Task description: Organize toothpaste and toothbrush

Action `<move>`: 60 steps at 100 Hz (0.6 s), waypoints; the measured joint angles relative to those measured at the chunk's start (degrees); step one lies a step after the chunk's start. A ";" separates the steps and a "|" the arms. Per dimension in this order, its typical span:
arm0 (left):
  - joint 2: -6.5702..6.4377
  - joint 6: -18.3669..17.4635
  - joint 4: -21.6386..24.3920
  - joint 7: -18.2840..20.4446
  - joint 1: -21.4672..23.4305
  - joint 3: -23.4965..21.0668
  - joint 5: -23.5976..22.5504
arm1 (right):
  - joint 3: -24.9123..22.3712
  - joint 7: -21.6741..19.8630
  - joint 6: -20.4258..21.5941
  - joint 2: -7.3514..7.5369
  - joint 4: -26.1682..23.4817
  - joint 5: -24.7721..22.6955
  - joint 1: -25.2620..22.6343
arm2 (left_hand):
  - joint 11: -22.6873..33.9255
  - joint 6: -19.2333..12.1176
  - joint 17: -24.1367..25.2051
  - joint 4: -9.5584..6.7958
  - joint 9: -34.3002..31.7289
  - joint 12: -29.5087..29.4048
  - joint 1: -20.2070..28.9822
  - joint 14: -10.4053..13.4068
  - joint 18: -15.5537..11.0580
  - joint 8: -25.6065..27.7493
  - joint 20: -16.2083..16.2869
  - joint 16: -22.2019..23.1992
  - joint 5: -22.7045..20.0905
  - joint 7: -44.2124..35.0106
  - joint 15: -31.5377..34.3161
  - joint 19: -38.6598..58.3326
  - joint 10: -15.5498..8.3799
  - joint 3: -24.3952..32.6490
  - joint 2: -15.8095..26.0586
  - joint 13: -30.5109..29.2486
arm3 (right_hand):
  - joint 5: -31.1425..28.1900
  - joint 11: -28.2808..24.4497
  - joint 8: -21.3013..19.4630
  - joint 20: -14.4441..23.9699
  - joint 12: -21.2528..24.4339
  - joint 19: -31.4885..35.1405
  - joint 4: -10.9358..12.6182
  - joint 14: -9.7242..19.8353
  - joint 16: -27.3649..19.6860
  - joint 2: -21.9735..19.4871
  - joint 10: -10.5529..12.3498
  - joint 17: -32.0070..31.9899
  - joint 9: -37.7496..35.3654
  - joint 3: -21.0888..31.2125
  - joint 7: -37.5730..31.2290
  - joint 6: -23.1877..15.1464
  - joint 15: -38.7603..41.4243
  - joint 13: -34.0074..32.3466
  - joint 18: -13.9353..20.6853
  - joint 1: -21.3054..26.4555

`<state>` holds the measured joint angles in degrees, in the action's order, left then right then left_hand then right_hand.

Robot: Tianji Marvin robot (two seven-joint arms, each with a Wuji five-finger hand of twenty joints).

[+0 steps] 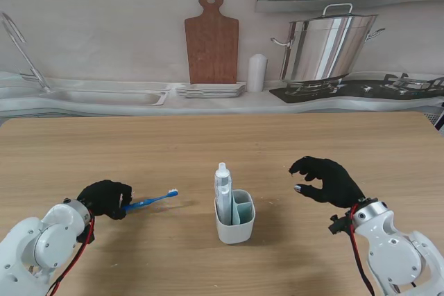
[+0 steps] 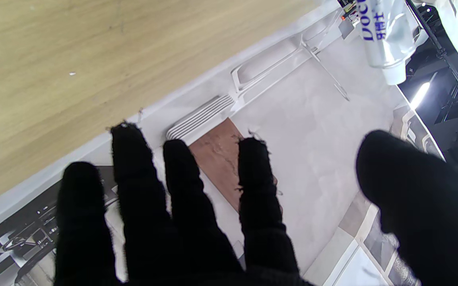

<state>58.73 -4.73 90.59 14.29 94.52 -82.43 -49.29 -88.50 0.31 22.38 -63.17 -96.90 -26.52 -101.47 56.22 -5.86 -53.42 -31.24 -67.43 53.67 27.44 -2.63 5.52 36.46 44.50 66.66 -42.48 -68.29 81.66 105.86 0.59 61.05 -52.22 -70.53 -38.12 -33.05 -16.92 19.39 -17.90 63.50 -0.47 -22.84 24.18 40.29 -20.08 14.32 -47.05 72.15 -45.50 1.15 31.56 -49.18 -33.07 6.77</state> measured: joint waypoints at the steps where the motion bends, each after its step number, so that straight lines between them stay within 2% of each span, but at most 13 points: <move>1: 0.03 0.06 0.17 -0.08 0.10 -0.07 0.08 | 0.00 0.01 -0.01 0.00 0.00 -0.01 0.02 | 0.00 0.00 0.00 -0.01 0.00 0.00 0.00 -0.01 0.02 0.00 0.00 0.00 0.00 0.00 0.00 0.00 0.01 0.00 0.00 0.00 | 0.00 0.00 0.00 0.00 0.00 0.00 0.00 0.00 0.00 0.00 0.00 0.00 0.00 0.00 0.00 0.00 0.00 0.00 0.00 0.00; 31: 1.29 3.89 6.33 -2.89 2.84 -1.62 6.82 | -0.34 0.60 -0.09 -0.08 -0.43 -0.34 0.77 | -0.01 0.64 -0.52 -0.01 -0.52 -0.05 0.64 -0.76 0.94 -0.42 -0.23 -0.07 -0.15 0.02 0.21 0.01 0.75 0.00 -0.01 -0.09 | 0.00 -0.55 0.00 0.00 0.00 1.00 0.00 0.00 0.72 0.25 0.00 1.02 0.10 0.00 0.00 0.00 1.19 0.01 0.00 0.00; 47: 1.86 5.42 10.21 -4.09 3.96 -2.06 10.07 | -0.37 0.36 -0.38 -0.08 -2.43 -0.24 1.54 | -0.01 0.66 -0.86 -0.01 -0.54 -0.06 0.69 -1.14 1.63 -1.02 -0.23 -0.21 -0.65 0.45 0.72 0.05 1.16 0.00 -0.28 -0.10 | 0.14 -2.00 -0.04 1.02 -0.54 2.29 -0.50 0.00 2.08 2.59 0.00 2.31 0.60 -0.02 0.00 0.00 3.19 -0.01 0.00 0.00; 60: 2.38 8.33 13.20 -4.83 4.19 -2.09 15.35 | -0.17 -0.37 -0.94 -0.03 -5.46 0.19 2.15 | -0.02 1.71 -1.07 -0.02 -0.55 -0.07 1.46 -1.73 2.28 -1.26 -0.23 -0.88 -0.98 0.45 1.11 0.29 1.84 0.00 -0.93 -0.10 | 3.99 -3.68 -0.67 2.89 -0.93 4.27 -1.26 0.00 3.44 4.85 0.00 3.95 1.31 -0.02 -1.02 0.39 4.97 -0.07 -0.01 0.00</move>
<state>61.11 3.60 103.79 9.46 98.72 -84.52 -33.93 -88.67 -0.07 21.44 -63.19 -102.36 -26.33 -99.32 56.20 -4.15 -54.50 -31.26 -67.98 53.61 28.90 -4.36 7.80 35.20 44.27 65.78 -43.46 -67.84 82.77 106.15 2.43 61.05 -53.15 -70.63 -34.13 -36.73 -17.59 22.28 -18.83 67.77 -1.73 -22.84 27.63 45.14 -20.07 18.27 -45.75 72.12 -46.52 1.54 36.53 -49.24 -33.08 6.77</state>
